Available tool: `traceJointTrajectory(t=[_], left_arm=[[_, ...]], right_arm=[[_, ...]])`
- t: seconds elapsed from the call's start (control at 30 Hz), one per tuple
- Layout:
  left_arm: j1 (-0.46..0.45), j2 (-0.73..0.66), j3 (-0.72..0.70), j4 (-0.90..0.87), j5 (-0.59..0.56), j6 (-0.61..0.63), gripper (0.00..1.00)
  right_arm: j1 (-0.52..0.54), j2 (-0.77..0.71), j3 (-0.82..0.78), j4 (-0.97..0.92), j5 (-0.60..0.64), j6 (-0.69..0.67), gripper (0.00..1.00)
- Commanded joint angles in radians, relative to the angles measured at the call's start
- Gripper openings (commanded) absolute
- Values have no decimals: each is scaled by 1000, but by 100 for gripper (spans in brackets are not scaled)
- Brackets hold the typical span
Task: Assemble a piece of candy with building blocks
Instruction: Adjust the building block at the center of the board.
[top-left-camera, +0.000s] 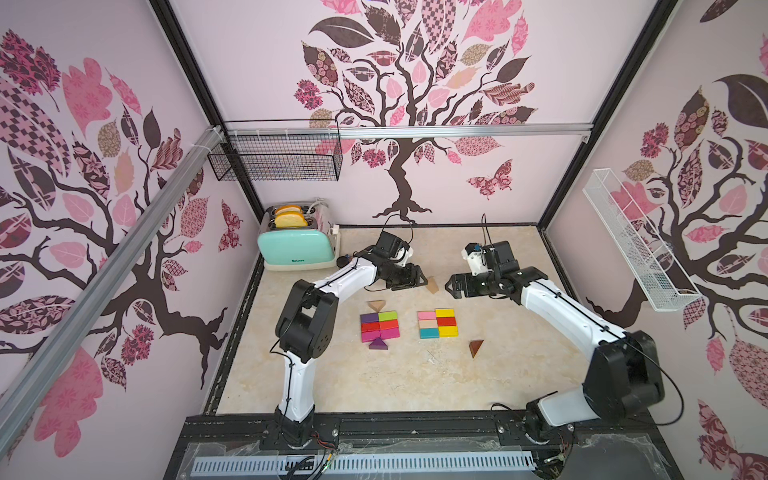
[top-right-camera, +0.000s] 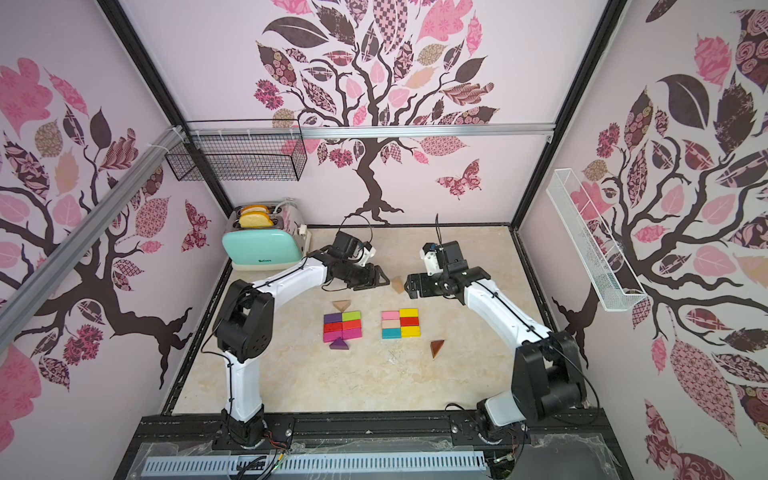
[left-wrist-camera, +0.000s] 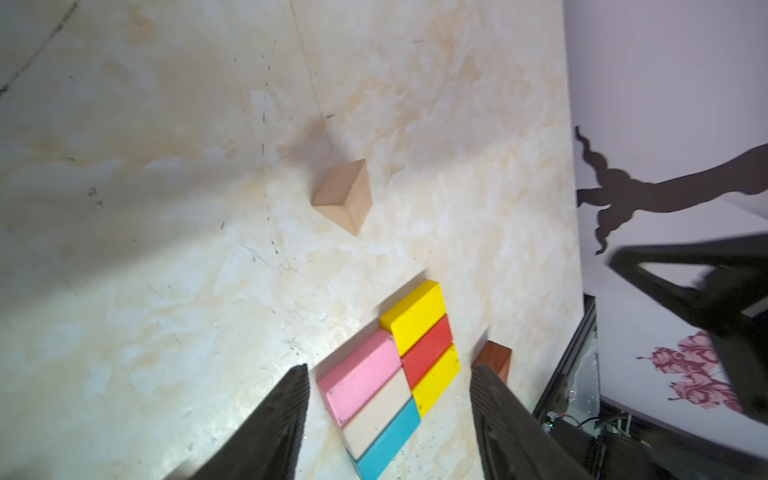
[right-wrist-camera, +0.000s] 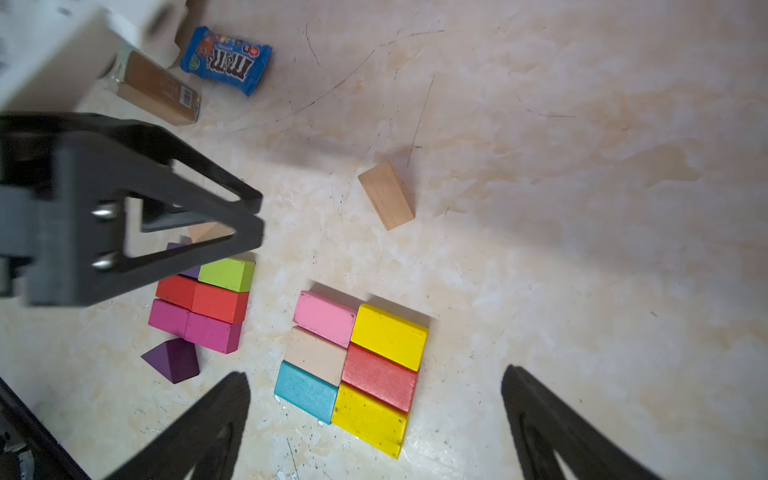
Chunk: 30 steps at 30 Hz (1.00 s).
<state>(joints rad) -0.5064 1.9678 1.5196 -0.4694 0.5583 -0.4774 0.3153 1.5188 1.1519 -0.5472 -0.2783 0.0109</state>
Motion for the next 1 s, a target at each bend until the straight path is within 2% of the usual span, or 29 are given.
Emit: traceJointTrajectory(t=[0.0,0.1,0.23,0.37,0.53,0.7,0.87,0.97], left_arm=[[-1,-92,-89,100,40,-31,72],[-12,-178,-173,148,54,-72,76],[-30,-315,-323,224,55,-144,87],[-50,-459,-440,202,7,-147,98],[-59,-634,-543,128,-41,-121,98],[-49,-751,-601,62,-78,-101,98],[-23,-806,-645,49,-67,-95,98],[-14,-816,-653,46,-61,-90,98]], right_arm=[[-5,100,79,16,-70,-94,97],[-5,182,125,62,-129,-128,97],[-4,254,180,66,-118,-203,96],[-4,314,217,76,-126,-256,95],[-4,420,309,41,-115,-299,98],[-1,493,387,-1,-105,-328,99],[31,539,427,-21,-68,-360,98],[44,577,462,-51,-53,-361,94]])
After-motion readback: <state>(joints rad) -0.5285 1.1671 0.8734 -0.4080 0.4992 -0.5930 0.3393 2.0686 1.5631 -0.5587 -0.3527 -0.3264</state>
